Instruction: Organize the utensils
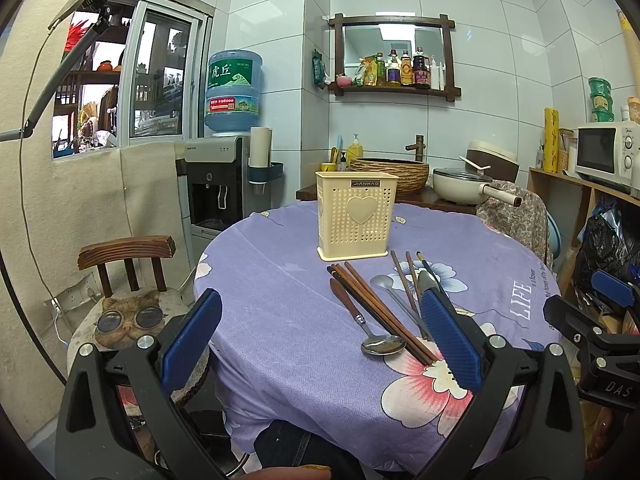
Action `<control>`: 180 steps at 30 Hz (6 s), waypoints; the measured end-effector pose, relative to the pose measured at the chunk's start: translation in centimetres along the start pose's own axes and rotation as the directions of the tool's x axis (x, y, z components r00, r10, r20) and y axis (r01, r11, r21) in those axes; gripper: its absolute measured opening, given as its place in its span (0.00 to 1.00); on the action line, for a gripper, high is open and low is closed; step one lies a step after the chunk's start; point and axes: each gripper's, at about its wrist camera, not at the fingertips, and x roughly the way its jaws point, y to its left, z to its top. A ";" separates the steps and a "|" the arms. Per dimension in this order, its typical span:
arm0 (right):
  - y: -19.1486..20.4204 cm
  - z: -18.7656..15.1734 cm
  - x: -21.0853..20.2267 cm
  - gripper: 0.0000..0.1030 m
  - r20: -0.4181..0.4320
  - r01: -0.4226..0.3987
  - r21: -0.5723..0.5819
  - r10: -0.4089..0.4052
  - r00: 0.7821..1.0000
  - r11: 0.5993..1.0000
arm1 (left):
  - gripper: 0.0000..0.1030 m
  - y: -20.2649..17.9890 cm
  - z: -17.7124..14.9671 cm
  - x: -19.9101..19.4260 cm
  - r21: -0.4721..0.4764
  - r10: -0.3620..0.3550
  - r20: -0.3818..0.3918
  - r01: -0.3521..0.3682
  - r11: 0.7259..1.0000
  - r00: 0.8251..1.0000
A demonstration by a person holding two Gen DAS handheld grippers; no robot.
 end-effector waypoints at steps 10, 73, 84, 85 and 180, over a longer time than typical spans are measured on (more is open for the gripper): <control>0.1 0.0 0.1 0.94 0.000 0.000 -0.001 0.000 1.000 1.000 | 0.95 0.0 0.0 0.0 0.001 0.000 -0.001 0.000 1.000 1.000; -4.8 3.9 26.2 0.55 -0.496 -0.004 0.098 0.052 0.867 0.995 | 0.52 0.5 0.8 25.0 -0.059 -0.090 -0.625 0.068 0.996 0.775; -4.4 3.6 26.9 0.53 -0.504 -0.001 0.069 0.036 0.863 0.998 | 0.34 -0.9 0.6 27.1 -0.090 -0.107 -0.666 0.063 0.994 0.738; -4.4 3.6 26.9 0.53 -0.504 -0.002 0.067 0.036 0.863 0.998 | 0.33 -1.0 0.6 27.3 -0.092 -0.108 -0.669 0.062 0.994 0.735; -4.6 20.3 18.7 0.07 -0.203 -0.312 0.058 0.317 0.926 0.948 | 0.14 3.0 16.7 19.4 -0.098 -0.194 -0.338 0.170 0.981 0.921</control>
